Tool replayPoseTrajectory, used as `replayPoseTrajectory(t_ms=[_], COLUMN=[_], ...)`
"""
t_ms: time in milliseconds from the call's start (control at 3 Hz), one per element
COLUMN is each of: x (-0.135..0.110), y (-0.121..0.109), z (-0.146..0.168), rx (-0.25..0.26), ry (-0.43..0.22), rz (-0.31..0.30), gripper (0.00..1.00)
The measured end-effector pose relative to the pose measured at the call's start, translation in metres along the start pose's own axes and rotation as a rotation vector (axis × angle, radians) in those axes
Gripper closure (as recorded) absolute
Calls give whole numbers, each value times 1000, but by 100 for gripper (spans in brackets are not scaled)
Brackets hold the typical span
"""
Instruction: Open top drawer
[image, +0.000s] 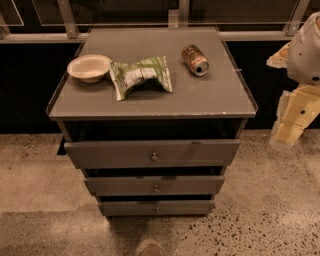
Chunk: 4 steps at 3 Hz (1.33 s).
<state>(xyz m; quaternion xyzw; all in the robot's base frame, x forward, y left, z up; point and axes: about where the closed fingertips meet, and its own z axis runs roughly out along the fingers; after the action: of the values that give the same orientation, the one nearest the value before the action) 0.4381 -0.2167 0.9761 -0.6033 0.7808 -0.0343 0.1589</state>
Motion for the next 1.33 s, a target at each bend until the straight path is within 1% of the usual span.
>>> replayPoseTrajectory(t_ms=[333, 667, 1000, 1333], x=[0, -3, 13, 52], y=[0, 5, 30, 67], z=[0, -6, 15, 90], rx=[0, 47, 60, -20], ry=[0, 7, -46, -181], rz=[0, -12, 17, 129], gripper=[0, 0, 0, 0])
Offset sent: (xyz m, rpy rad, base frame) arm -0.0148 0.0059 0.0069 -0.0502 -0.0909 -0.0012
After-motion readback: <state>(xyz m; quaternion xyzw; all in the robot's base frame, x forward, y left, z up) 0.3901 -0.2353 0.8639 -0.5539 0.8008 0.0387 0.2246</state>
